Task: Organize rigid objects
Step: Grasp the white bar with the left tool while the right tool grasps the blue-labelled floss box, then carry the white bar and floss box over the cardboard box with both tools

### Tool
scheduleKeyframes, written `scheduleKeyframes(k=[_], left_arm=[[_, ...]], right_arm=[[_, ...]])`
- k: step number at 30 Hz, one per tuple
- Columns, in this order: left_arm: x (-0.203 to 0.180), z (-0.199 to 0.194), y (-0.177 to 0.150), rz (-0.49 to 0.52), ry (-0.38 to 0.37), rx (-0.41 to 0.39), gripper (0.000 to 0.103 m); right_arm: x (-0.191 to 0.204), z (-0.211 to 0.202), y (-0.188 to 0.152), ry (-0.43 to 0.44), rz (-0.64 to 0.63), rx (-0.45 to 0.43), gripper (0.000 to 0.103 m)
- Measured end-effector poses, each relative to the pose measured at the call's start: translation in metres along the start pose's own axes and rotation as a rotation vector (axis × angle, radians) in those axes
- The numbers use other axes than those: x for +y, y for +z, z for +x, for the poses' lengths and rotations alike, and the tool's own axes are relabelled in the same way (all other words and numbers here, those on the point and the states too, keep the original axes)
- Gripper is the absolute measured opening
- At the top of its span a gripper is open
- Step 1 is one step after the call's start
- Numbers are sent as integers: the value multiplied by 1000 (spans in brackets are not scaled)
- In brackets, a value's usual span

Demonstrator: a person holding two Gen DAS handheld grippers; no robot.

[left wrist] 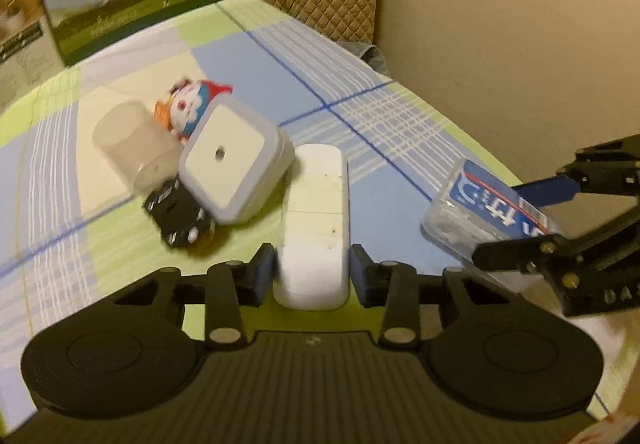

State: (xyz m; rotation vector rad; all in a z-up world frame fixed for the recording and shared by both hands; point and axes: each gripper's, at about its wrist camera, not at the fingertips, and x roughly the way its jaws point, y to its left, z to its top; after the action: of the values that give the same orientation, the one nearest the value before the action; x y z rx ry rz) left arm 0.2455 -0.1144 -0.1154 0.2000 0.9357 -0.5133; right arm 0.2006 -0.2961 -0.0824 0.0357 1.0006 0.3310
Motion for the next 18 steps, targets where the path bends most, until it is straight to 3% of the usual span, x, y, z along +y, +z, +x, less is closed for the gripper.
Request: scheduleKeyframes(k=[10, 11, 12, 13, 18], left_arm=[[13, -69, -85, -90, 109, 52, 35], [15, -72, -88, -98, 118, 48, 40], [19, -73, -89, -111, 121, 46, 54], [23, -74, -89, -123, 118, 36, 58], [30, -66, -80, -120, 101, 5, 58]], right_arm=[[49, 3, 12, 29, -37, 11, 54], [54, 5, 12, 29, -47, 12, 54], [58, 7, 13, 30, -55, 16, 54], [61, 9, 14, 29, -59, 19, 54], [70, 14, 18, 25, -75, 22, 54]])
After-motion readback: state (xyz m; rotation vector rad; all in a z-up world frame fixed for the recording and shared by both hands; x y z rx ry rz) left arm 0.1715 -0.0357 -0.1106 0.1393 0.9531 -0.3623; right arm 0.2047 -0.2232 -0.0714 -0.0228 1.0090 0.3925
